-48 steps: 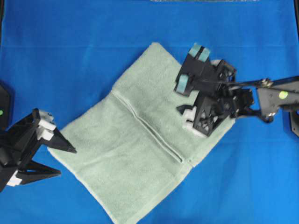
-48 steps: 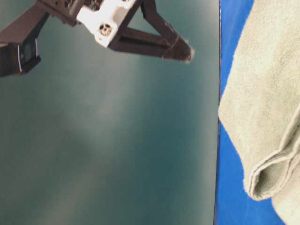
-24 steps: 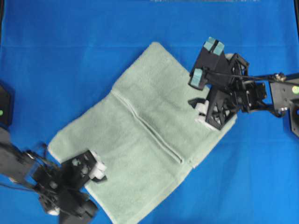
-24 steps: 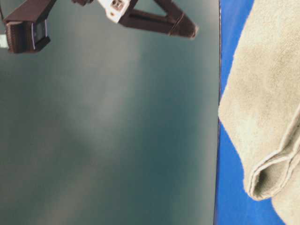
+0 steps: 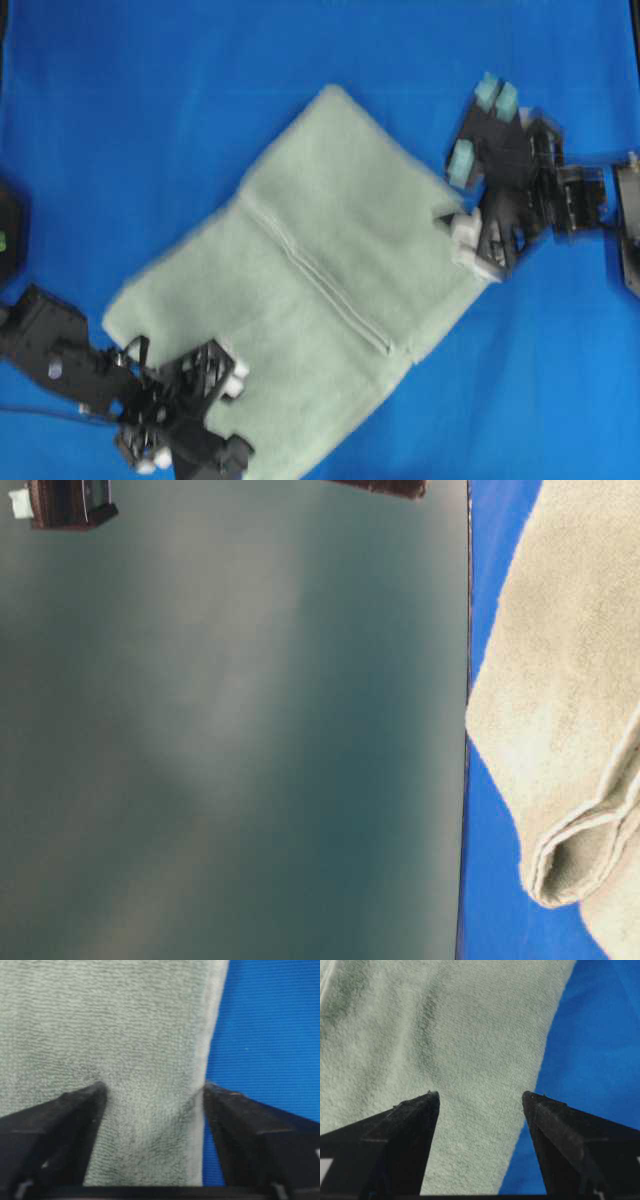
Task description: Fold a bath towel.
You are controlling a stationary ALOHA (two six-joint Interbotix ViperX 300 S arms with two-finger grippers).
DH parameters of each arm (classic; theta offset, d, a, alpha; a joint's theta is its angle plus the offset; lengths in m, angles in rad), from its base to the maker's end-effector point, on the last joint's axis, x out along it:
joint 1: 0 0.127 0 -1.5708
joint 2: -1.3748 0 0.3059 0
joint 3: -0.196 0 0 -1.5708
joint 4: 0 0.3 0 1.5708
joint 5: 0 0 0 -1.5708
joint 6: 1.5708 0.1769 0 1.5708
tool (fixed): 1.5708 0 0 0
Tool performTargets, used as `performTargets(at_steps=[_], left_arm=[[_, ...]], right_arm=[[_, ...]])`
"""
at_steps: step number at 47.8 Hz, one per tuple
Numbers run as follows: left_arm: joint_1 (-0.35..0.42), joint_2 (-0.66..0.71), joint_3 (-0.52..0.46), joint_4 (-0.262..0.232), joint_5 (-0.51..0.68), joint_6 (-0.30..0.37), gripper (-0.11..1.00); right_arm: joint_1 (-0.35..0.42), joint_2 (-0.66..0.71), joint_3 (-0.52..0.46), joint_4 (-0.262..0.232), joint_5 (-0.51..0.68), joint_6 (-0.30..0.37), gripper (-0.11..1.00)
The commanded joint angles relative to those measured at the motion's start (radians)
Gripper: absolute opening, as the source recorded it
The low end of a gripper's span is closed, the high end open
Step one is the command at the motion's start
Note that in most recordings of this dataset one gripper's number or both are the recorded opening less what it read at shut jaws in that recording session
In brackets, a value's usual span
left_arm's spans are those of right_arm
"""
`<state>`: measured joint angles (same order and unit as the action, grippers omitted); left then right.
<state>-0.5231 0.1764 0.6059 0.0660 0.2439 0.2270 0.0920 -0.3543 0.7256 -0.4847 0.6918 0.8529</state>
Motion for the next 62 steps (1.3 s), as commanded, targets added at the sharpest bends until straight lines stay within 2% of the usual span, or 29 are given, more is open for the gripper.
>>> performTargets(at_steps=[1, 7, 11, 19, 26, 31, 33, 37, 40, 41, 50, 62], left_arm=[[-0.006, 0.009, -0.003, -0.002, 0.023, 0.000, 0.61], [-0.006, -0.002, -0.021, 0.000, 0.081, 0.008, 0.26], [-0.006, -0.017, -0.035, -0.002, 0.109, 0.008, 0.10], [-0.005, -0.063, -0.077, 0.002, 0.198, 0.005, 0.10], [0.029, -0.124, -0.181, 0.020, 0.410, 0.015, 0.10], [0.078, -0.129, -0.291, 0.032, 0.606, 0.135, 0.10], [0.107, -0.121, -0.333, 0.038, 0.663, 0.161, 0.10], [0.169, -0.100, -0.411, 0.071, 0.750, 0.195, 0.10], [0.216, -0.075, -0.466, 0.097, 0.795, 0.253, 0.10], [0.239, -0.063, -0.495, 0.109, 0.811, 0.296, 0.10], [0.374, 0.034, -0.696, 0.121, 0.808, 0.566, 0.10], [0.502, 0.210, -0.959, 0.120, 0.782, 0.848, 0.10]], right_arm=[[0.002, -0.029, -0.005, -0.003, -0.002, 0.006, 0.66], [0.002, -0.060, 0.015, -0.003, 0.014, 0.015, 0.66], [0.002, -0.091, 0.034, -0.003, 0.032, 0.020, 0.66], [0.002, -0.172, 0.075, -0.002, 0.061, 0.034, 0.66], [0.002, -0.255, 0.103, -0.002, 0.114, 0.034, 0.66], [0.002, -0.307, 0.120, -0.003, 0.161, 0.026, 0.66], [0.002, -0.322, 0.124, -0.003, 0.176, 0.025, 0.66], [0.002, -0.345, 0.132, -0.005, 0.196, 0.018, 0.66], [0.003, -0.356, 0.140, -0.003, 0.204, 0.011, 0.66], [0.003, -0.360, 0.143, -0.003, 0.207, 0.008, 0.66], [0.008, -0.360, 0.161, -0.003, 0.212, -0.008, 0.66], [0.009, -0.359, 0.178, -0.005, 0.210, -0.012, 0.66]])
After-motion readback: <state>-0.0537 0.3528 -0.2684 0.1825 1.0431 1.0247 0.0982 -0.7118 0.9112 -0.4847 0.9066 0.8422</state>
